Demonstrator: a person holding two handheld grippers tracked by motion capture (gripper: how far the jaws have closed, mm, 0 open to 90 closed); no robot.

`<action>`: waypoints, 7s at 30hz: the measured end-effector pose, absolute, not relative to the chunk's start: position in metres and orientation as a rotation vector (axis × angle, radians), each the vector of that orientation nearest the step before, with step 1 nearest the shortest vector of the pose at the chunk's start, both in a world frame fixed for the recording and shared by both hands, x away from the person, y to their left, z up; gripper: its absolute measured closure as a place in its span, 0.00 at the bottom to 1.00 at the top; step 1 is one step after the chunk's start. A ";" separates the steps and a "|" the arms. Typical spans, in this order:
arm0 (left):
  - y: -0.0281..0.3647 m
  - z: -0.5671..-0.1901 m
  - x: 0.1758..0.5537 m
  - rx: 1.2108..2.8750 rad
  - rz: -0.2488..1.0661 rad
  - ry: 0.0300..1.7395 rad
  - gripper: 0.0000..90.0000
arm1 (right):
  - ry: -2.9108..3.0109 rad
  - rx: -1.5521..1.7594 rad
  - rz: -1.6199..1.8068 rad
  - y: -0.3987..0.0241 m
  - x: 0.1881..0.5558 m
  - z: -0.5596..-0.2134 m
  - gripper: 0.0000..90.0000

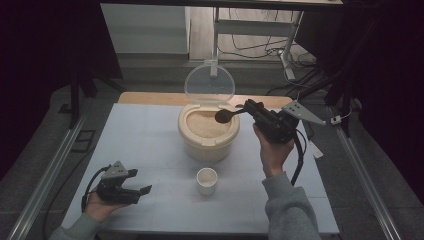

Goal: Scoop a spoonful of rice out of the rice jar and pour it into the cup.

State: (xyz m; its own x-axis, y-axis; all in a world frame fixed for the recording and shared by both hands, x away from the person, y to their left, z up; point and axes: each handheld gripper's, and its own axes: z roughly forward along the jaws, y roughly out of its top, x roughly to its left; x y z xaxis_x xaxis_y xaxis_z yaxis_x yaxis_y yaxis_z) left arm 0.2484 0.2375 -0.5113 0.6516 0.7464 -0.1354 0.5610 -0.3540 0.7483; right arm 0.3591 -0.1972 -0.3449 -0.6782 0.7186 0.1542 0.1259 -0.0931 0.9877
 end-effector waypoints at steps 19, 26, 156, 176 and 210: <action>0.237 -0.512 0.249 2.063 0.290 1.016 0.19 | 1.824 0.868 1.525 -0.172 0.377 -0.357 0.92; 0.236 -0.512 0.249 2.065 0.289 1.011 0.19 | 1.860 0.906 1.493 -0.169 0.382 -0.369 0.92; 0.234 -0.513 0.248 2.099 0.304 0.987 0.21 | 1.601 1.960 2.312 -0.246 0.360 -0.409 0.92; 0.233 -0.514 0.249 2.104 0.303 0.989 0.21 | 1.872 1.981 2.143 -0.237 0.331 -0.446 0.92; 0.233 -0.515 0.249 2.113 0.306 0.992 0.21 | 2.057 1.347 1.889 -0.214 0.308 -0.423 0.92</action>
State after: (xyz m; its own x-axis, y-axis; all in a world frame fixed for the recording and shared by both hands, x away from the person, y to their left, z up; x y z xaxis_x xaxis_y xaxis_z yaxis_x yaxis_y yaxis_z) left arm 0.2488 0.2332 -0.5155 0.6683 0.7372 -0.0996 0.5533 -0.4031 0.7290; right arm 0.3084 -0.2141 -0.4225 -0.6218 0.6011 0.5021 0.5513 -0.1195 0.8257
